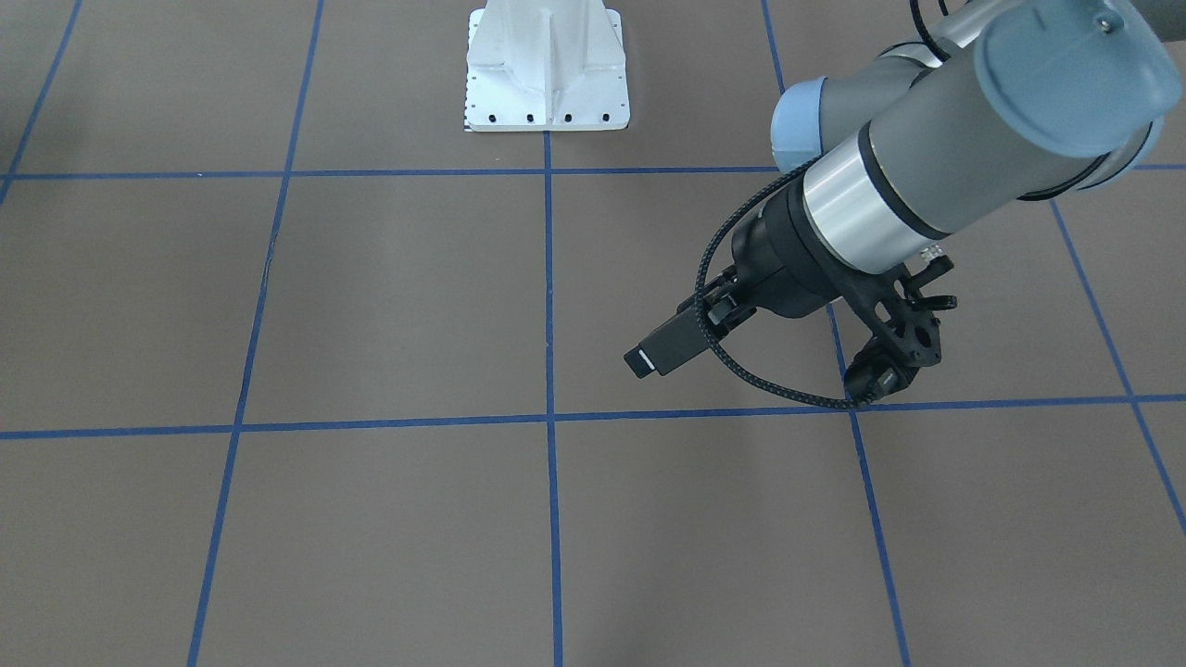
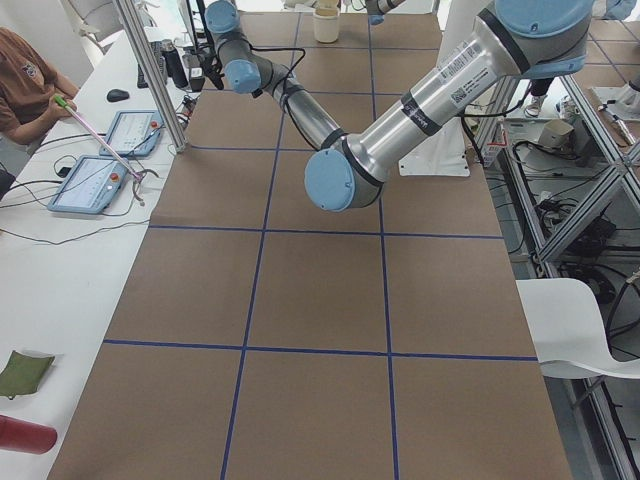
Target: Left arm hands cup to right arm to dump lemon
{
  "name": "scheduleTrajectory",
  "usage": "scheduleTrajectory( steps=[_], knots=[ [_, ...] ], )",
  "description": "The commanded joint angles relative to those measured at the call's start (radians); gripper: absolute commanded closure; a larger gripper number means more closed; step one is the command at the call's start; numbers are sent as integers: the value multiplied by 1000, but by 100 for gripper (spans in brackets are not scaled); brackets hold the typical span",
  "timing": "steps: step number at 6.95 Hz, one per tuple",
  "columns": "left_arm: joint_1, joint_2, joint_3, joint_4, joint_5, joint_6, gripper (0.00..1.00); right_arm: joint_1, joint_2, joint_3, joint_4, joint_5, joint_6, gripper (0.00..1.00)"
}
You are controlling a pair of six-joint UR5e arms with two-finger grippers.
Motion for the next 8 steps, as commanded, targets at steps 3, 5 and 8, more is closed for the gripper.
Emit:
scheduleTrajectory(
  steps=[3, 5, 8],
  knots=[
    [3, 0, 6, 0, 0, 0, 0, -1, 1, 0, -5, 37, -413, 83],
    [4, 2, 6, -2, 0, 0, 0, -1, -11, -1, -9, 88, -637, 83],
    [6, 3, 6, -2, 0, 2, 0, 1, -30, -1, -40, 131, -946, 83]
  ],
)
